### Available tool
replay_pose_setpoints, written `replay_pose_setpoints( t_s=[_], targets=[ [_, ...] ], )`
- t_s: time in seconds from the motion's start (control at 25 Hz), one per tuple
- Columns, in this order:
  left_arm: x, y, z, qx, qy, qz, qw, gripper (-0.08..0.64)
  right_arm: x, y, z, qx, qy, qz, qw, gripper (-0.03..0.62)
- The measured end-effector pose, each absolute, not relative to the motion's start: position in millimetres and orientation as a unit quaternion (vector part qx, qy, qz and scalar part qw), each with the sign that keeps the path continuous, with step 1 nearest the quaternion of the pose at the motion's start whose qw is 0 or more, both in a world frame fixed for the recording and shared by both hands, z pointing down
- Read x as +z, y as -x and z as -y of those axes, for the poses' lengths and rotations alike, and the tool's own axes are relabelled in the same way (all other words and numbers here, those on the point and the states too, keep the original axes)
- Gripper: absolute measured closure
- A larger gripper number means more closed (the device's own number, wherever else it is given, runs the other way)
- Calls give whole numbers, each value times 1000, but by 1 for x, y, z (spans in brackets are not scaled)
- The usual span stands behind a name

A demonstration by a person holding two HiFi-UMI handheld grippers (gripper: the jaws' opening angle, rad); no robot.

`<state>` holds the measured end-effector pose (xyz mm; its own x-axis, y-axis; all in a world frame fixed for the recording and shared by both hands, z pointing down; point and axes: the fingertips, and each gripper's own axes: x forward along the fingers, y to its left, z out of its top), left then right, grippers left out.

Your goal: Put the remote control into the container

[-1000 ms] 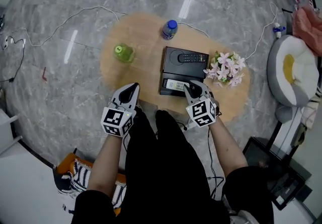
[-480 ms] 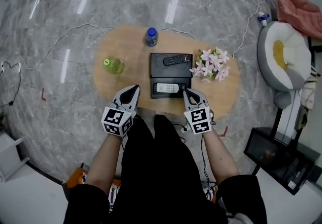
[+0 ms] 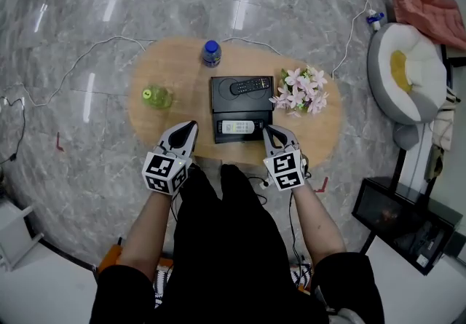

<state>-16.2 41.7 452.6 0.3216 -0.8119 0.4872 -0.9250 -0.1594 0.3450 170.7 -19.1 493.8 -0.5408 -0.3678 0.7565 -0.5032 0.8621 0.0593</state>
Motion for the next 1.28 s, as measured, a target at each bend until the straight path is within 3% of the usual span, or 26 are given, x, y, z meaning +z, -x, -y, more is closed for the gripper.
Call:
replay_pose_setpoints(
  t_s=[0.36,0.6,0.72,0.8,1.28],
  targets=[
    [474,20,-43,102,-736,586,323,552,528,-161,42,77,-200,858,467,583],
    [484,31,-52,88,-710,614,334,552,561,-137,69,-21,-129,844,520,577],
    [493,41,-60,85,-692,631,339,552,589,-124,80,-57,-80,828,552,451],
    [497,47,-69,83,-680,641,347,553,604,-117,86,-65,-57,818,569,400],
    [516,53,-101,81,-639,665,377,553,649,-81,98,-188,131,761,607,350]
  ],
)
